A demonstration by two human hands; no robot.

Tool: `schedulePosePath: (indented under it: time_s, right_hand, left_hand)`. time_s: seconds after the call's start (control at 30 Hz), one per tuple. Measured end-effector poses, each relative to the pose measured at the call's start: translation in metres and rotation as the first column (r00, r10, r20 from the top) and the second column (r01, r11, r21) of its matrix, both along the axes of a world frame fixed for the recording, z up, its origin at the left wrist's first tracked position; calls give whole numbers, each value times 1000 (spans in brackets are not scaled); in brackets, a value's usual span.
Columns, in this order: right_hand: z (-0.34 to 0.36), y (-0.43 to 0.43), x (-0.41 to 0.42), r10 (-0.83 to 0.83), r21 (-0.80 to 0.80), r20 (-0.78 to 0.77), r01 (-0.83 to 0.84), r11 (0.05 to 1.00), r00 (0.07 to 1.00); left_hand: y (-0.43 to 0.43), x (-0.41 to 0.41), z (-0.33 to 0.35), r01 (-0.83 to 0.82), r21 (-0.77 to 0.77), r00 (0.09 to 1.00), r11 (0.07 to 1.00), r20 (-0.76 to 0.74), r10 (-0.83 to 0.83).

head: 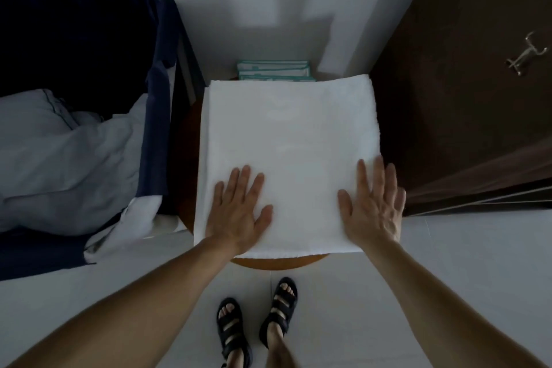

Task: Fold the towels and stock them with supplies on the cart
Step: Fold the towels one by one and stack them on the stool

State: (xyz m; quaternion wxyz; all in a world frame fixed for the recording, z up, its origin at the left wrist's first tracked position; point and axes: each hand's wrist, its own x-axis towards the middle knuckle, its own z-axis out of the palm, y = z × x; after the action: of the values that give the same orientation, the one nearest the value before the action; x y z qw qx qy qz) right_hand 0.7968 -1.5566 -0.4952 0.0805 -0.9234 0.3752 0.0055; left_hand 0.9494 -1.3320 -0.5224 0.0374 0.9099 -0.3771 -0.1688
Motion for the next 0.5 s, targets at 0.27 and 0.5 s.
schedulePosePath:
  time_s: [0.27,0.5]
  right_hand:
    - [-18,1,6,279,56,-240,-274,960,930]
    - [22,14,45,292,96,-238,-277,956,926]
  left_hand:
    - [-4,5,8,31,74,997,997,-67,-26]
    - [14,62,77,-37,56,995,998,91,32]
